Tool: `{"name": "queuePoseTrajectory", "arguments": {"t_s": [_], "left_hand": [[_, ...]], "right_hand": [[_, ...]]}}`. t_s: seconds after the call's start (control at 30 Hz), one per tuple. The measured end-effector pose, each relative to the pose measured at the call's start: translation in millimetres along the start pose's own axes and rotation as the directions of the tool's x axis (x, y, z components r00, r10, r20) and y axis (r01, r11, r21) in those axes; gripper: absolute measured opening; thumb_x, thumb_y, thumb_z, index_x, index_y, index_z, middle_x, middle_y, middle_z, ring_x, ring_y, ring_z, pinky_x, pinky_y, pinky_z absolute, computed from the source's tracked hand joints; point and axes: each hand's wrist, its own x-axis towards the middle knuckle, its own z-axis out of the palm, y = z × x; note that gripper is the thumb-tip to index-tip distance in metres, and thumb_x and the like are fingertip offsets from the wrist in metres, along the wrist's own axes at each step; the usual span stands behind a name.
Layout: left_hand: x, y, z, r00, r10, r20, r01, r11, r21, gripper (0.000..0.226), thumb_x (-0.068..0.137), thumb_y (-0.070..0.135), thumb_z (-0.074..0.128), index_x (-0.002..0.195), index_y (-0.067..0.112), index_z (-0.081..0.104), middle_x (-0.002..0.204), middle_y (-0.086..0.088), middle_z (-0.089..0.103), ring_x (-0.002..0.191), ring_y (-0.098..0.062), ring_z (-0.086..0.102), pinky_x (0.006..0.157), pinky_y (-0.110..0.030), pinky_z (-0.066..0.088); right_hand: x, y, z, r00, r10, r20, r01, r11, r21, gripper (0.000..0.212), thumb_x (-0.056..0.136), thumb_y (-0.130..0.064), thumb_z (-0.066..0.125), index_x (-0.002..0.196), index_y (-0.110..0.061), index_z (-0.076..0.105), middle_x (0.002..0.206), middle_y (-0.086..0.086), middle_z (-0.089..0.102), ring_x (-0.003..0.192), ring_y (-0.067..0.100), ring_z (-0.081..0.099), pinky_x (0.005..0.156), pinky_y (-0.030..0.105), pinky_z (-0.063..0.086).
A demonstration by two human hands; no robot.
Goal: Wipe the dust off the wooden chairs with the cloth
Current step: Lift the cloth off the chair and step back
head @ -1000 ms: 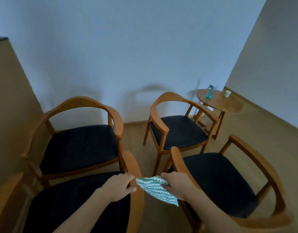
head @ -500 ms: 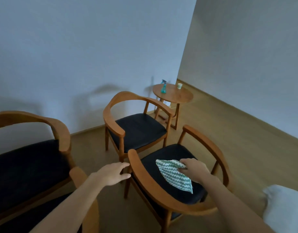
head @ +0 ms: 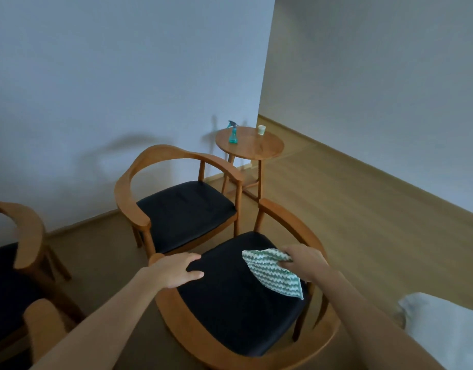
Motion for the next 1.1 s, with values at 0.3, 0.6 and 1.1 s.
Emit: {"name": "queuePoseTrajectory", "arguments": {"t_s": [0.3,0.6,1.1], "left_hand": [[93.5,96.1,6.8,0.996,-0.085,-0.014,0.083,0.992,-0.09,0.06,0.095,0.049,0.043,0.147,0.027,0.024,0.153,0.005,0.027,0.137,-0.015,0.032,0.11,-0.031,0.03],[143.1,122.9,3.6,0.997,-0.072,0.013,0.073,0.991,-0.115,0.059,0.095,0.048,0.043,0.147,0.025,0.025,0.153,0.005,0.026,0.138,-0.014,0.031,0.109,-0.029,0.029],[289.3,222.2,5.4,0.992,-0.125,-0.024,0.118,0.973,-0.197,0.066,0.095,0.045,0.046,0.15,0.027,0.014,0.156,0.004,0.02,0.141,-0.015,0.024,0.114,-0.037,0.026]], "right_hand": [[71.6,117.4,-18.7,0.995,-0.087,0.044,0.086,0.996,0.012,0.023,0.094,-0.042,0.049,0.107,-0.026,0.058,0.099,-0.007,0.063,0.092,0.014,0.059,0.074,0.028,0.047],[96.3,173.9,-28.5,0.995,-0.039,0.091,0.031,0.996,0.086,0.028,0.096,-0.04,0.049,0.12,-0.028,0.056,0.114,-0.006,0.062,0.102,0.013,0.057,0.069,0.024,0.038],[211.6,309.1,-51.5,0.989,-0.069,0.13,0.048,0.986,0.161,0.033,0.095,-0.04,0.049,0.122,-0.023,0.056,0.118,-0.002,0.062,0.11,0.018,0.055,0.083,0.031,0.042]]}}
